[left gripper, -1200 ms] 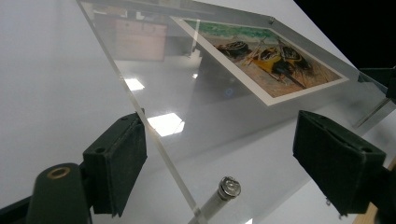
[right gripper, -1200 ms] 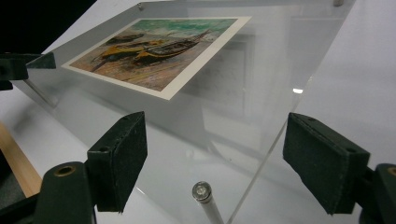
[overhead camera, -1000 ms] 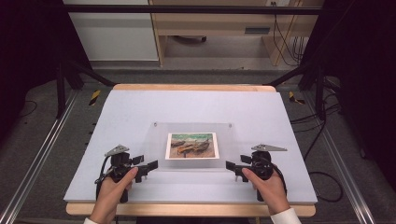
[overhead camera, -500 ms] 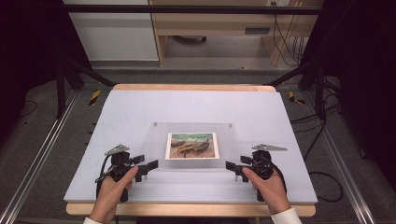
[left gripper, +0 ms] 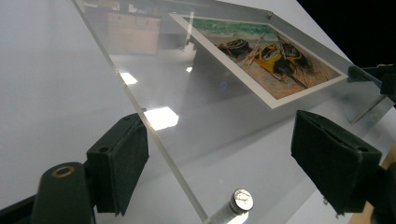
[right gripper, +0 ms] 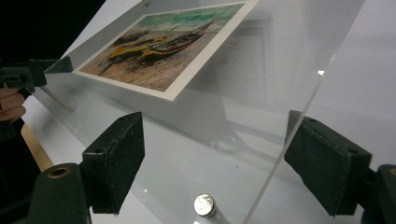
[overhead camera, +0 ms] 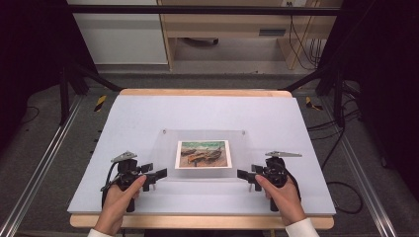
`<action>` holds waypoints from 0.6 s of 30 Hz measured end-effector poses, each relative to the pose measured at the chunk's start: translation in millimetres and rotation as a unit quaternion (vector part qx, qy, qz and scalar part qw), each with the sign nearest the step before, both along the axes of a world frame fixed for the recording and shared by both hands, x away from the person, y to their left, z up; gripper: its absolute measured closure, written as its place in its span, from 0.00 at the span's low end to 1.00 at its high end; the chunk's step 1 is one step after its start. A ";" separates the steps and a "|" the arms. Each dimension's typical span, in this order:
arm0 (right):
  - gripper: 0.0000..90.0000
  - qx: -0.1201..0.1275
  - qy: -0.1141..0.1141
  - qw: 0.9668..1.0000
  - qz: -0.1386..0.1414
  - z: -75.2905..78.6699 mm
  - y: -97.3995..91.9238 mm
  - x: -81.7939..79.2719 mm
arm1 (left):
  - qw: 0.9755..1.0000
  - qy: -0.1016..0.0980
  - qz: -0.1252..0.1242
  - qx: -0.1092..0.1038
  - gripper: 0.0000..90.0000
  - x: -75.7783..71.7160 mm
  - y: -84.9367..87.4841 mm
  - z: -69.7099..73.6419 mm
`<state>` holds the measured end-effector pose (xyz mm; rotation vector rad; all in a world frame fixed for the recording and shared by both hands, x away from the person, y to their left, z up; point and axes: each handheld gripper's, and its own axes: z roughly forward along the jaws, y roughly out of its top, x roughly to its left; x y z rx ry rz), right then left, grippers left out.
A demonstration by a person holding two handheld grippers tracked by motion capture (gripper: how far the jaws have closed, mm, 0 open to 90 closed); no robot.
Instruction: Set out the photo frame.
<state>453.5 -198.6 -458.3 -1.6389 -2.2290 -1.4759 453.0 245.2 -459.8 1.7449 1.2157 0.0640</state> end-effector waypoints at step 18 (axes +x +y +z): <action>0.28 0.000 0.000 1.000 0.007 1.4 -3.3 0.9 | 1.000 0.003 0.001 0.006 0.27 -0.2 2.0 3.9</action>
